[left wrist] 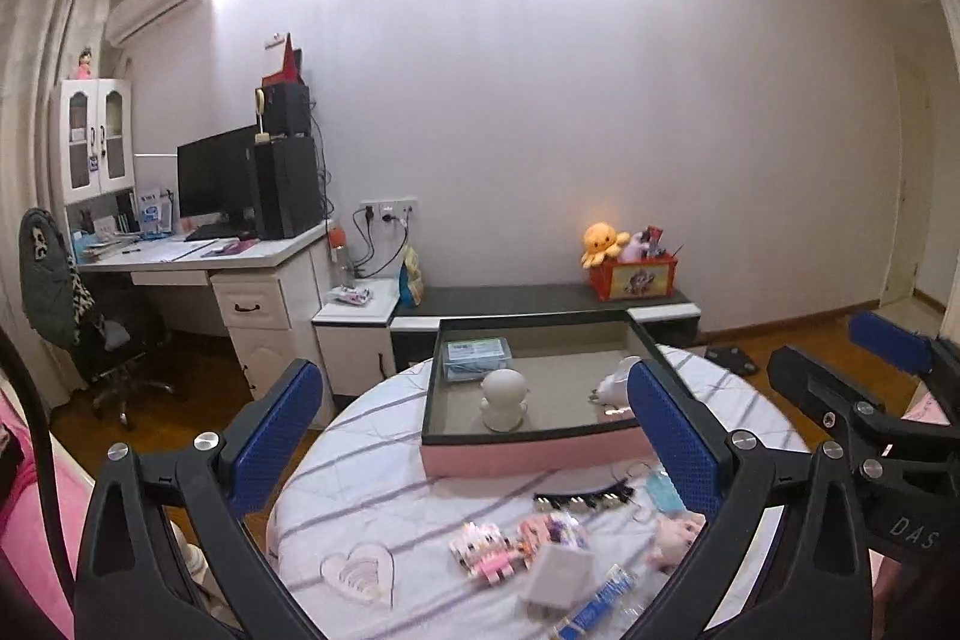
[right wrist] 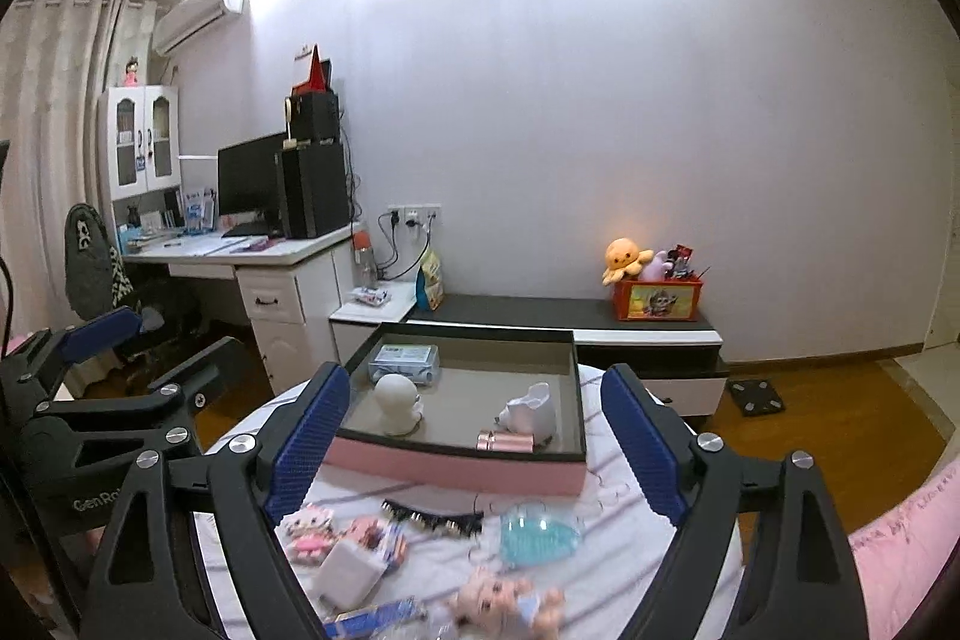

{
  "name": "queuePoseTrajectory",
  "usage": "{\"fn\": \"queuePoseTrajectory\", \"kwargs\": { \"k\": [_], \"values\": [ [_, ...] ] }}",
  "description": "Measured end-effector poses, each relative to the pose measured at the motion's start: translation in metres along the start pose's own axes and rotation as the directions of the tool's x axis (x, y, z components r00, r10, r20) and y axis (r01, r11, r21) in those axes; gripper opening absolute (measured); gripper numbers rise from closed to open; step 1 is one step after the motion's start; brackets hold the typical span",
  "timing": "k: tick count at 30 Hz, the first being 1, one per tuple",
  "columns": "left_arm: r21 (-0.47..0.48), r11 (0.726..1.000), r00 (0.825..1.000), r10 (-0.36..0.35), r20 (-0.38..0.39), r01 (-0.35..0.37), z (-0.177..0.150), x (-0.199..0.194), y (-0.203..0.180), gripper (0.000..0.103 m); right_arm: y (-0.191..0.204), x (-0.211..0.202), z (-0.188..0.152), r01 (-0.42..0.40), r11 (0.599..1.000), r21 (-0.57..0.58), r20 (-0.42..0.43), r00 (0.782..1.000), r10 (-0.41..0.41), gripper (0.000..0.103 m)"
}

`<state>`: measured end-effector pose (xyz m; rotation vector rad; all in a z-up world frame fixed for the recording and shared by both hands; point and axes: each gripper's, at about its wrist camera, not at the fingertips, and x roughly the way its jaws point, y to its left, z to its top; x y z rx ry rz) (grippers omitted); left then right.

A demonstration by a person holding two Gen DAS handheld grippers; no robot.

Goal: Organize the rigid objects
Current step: 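Withdraw both tools from the box back over the bed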

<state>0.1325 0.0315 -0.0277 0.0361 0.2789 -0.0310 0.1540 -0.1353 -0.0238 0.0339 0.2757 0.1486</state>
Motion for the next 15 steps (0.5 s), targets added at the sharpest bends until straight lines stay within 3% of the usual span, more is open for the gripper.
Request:
{"fn": "queuePoseTrajectory", "kwargs": {
  "k": [5, 15],
  "values": [
    [0.011, 0.999, 0.999, 0.030, 0.039, -0.030, -0.010, -0.038, -0.003, 0.103, 0.004, -0.043, -0.014, 0.017, 1.000, 0.020, 0.035, 0.999, -0.018, 0.088],
    [0.002, 1.000, 0.998, 0.012, 0.062, -0.012, -0.016, -0.066, -0.005, 0.103, 0.011, -0.083, -0.024, 0.048, 0.999, 0.010, 0.074, 0.996, -0.049, 0.088]
  ]
}}
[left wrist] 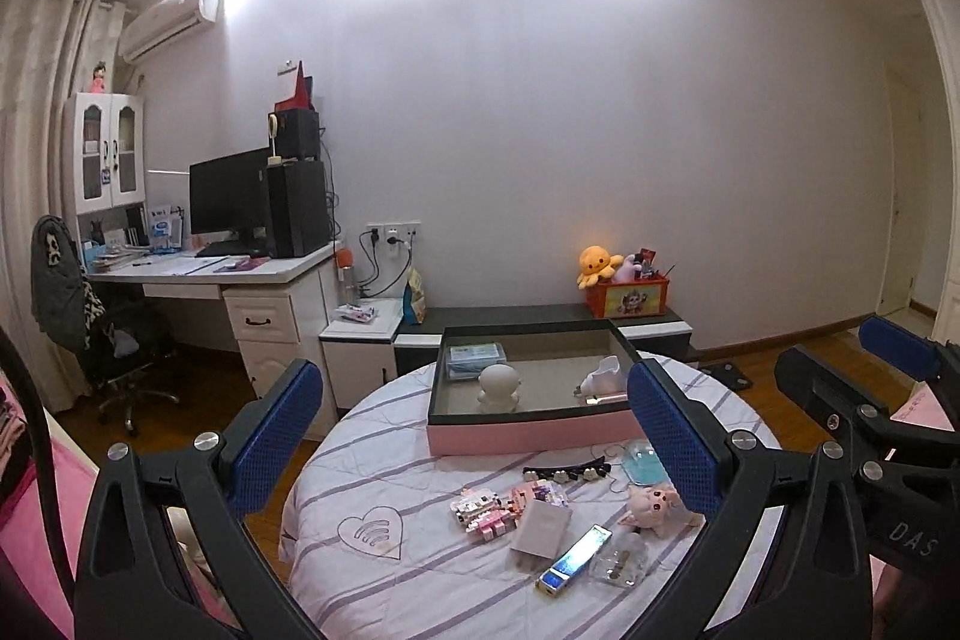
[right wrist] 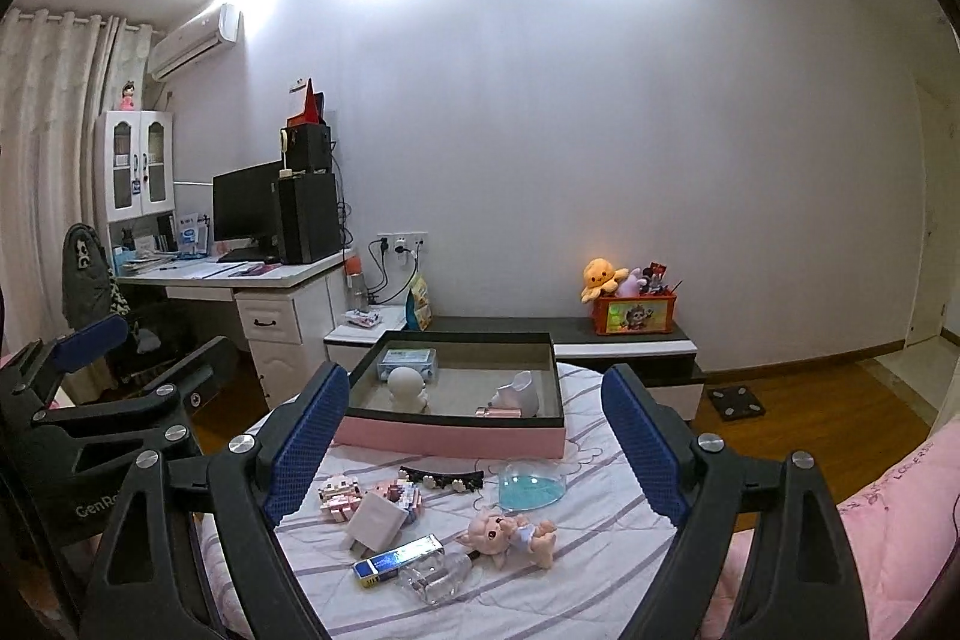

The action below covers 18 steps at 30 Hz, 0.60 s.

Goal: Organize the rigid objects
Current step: 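Withdraw both tools from the box back over the bed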

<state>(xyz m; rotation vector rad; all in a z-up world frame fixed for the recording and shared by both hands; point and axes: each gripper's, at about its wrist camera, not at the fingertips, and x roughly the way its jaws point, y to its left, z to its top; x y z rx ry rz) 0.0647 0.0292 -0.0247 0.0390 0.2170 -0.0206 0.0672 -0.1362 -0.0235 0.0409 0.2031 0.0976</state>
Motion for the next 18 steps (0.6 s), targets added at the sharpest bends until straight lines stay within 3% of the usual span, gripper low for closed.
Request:
{"fn": "queuePoseTrajectory", "kwargs": {
  "k": [13, 18],
  "values": [
    [-0.002, 1.000, 1.000, 0.003, -0.011, -0.003, -0.004, -0.001, -0.004, 0.103, 0.002, -0.011, -0.007, 0.006, 1.000, -0.004, -0.001, 1.000, -0.006, 0.088],
    [-0.003, 1.000, 0.998, -0.020, -0.051, 0.020, -0.009, 0.012, -0.003, 0.103, 0.002, -0.002, -0.011, 0.007, 1.000, -0.001, -0.019, 1.000, -0.007, 0.088]
  ]
}}
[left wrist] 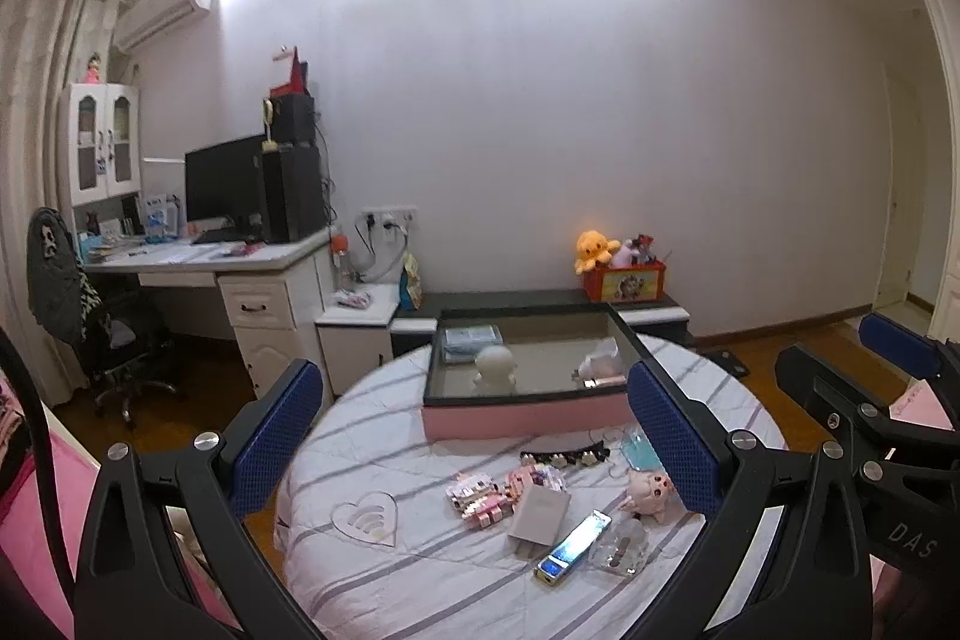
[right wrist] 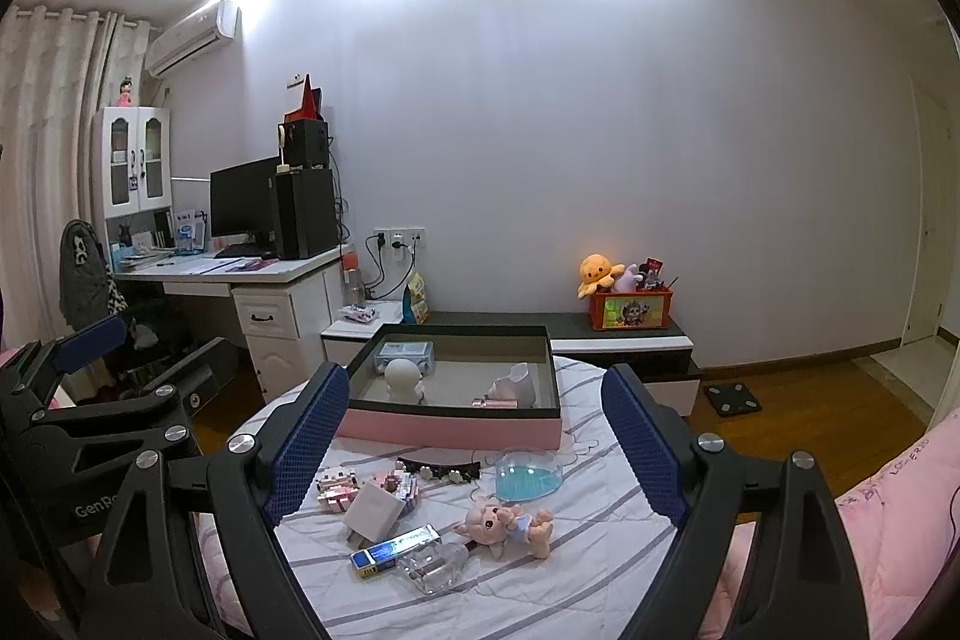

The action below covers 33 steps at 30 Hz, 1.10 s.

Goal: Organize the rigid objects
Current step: 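Withdraw both tools from the box back over the bed, then grasp the white USB charger with the left tool while the right tool grasps the pink pig doll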

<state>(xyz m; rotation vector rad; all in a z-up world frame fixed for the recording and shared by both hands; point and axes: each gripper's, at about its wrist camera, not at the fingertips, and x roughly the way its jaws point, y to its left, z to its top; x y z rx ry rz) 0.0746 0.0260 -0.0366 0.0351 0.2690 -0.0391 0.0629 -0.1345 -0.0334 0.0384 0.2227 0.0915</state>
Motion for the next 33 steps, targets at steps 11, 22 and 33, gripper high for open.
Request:
{"fn": "queuePoseTrajectory", "kwargs": {
  "k": [11, 22, 33],
  "values": [
    [-0.039, 0.992, 0.950, -0.127, -0.284, 0.121, -0.055, 0.084, -0.005, 0.103, -0.023, 0.056, -0.044, 0.001, 0.999, 0.043, -0.171, 0.985, 0.006, 0.088],
    [-0.027, 0.996, 0.855, -0.090, -0.510, 0.088, -0.114, 0.165, -0.015, 0.103, -0.045, 0.122, -0.094, 0.041, 0.998, 0.054, -0.357, 0.934, -0.019, 0.088],
    [0.051, 0.996, 0.857, -0.038, -0.513, 0.075, -0.117, 0.181, -0.023, 0.043, -0.068, 0.151, -0.108, 0.057, 0.994, 0.096, -0.431, 0.902, -0.010, 0.088]
  ]
}}
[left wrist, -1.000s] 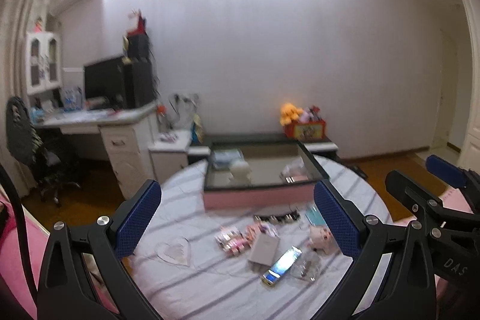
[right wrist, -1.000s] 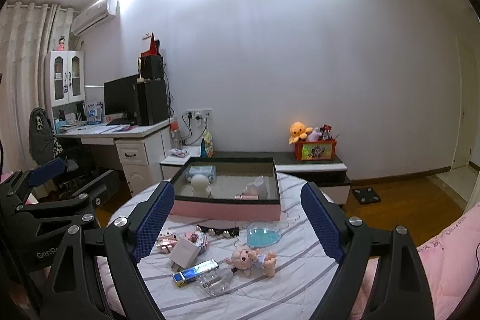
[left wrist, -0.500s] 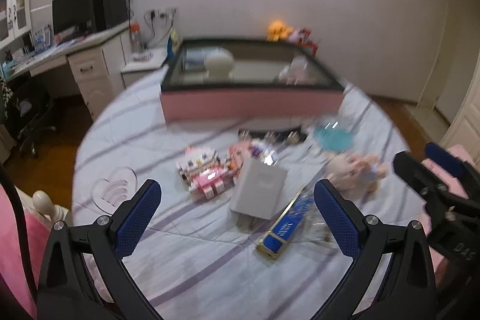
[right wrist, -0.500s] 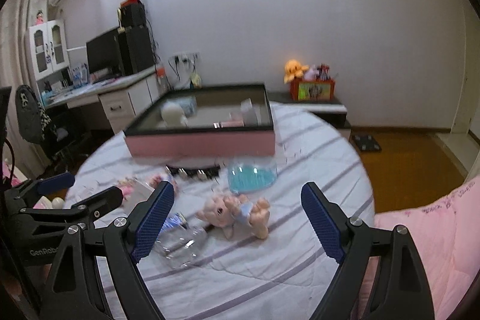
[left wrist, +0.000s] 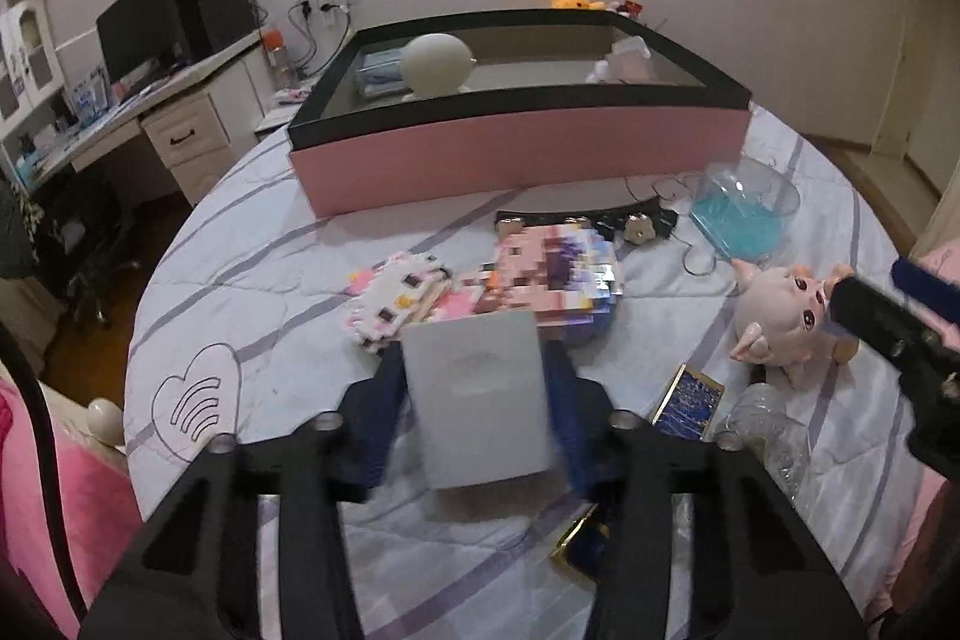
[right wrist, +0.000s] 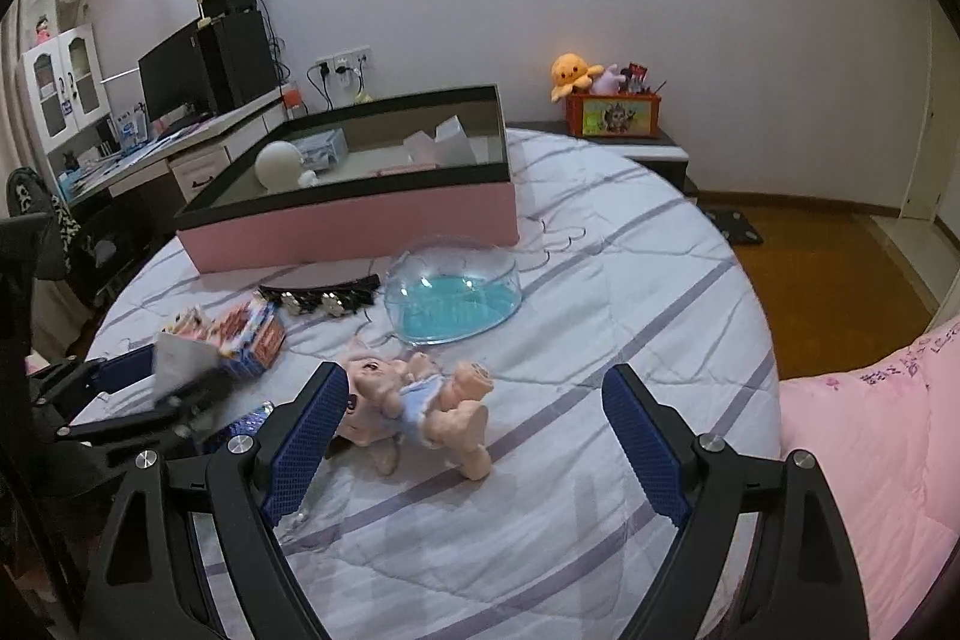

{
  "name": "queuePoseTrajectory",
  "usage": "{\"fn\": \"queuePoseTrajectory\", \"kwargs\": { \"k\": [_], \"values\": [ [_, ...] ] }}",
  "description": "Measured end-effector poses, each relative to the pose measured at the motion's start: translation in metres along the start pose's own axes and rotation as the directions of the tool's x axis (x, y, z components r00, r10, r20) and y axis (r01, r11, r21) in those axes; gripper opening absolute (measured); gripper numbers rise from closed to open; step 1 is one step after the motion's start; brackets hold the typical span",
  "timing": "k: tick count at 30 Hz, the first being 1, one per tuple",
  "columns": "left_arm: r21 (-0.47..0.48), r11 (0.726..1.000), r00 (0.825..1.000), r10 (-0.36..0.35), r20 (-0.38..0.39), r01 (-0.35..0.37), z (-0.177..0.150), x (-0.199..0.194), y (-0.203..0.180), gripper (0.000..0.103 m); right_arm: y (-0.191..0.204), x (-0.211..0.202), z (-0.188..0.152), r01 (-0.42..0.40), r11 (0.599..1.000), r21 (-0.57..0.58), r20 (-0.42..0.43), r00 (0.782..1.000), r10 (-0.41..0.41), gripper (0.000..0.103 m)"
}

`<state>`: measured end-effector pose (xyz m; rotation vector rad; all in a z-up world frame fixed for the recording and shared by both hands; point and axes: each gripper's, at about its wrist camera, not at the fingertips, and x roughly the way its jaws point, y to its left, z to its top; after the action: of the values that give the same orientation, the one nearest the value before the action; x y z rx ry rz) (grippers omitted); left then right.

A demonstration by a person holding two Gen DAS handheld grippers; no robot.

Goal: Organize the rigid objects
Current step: 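Grasp the white USB charger with the left tool while the right tool grasps the pink pig doll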

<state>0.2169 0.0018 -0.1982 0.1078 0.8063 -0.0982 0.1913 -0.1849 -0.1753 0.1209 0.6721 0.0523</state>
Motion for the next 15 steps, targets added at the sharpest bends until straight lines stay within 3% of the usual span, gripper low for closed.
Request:
{"fn": "queuePoseTrajectory", "kwargs": {
  "k": [3, 9, 14, 15],
  "values": [
    [-0.033, 0.998, 0.999, -0.045, -0.003, 0.045, 0.000, -0.003, 0.009, 0.043, -0.002, 0.008, 0.000, -0.033, 0.999, 0.013, -0.032, 0.999, 0.034, 0.088],
    [-0.039, 0.998, 0.998, -0.056, 0.019, 0.057, -0.002, -0.017, 0.012, 0.041, 0.005, 0.024, 0.002, -0.120, 0.992, 0.031, -0.093, 0.988, 0.122, 0.088],
    [-0.034, 0.998, 0.999, -0.043, 0.020, 0.044, -0.001, -0.017, 0.010, 0.041, 0.015, 0.042, 0.002, -0.145, 0.989, 0.018, -0.146, 0.978, 0.146, 0.088],
    [-0.034, 0.999, 0.999, -0.039, 0.023, 0.040, -0.001, -0.017, 0.009, 0.041, 0.016, 0.042, 0.004, -0.145, 0.989, 0.010, -0.145, 0.979, 0.145, 0.083]
  ]
}}
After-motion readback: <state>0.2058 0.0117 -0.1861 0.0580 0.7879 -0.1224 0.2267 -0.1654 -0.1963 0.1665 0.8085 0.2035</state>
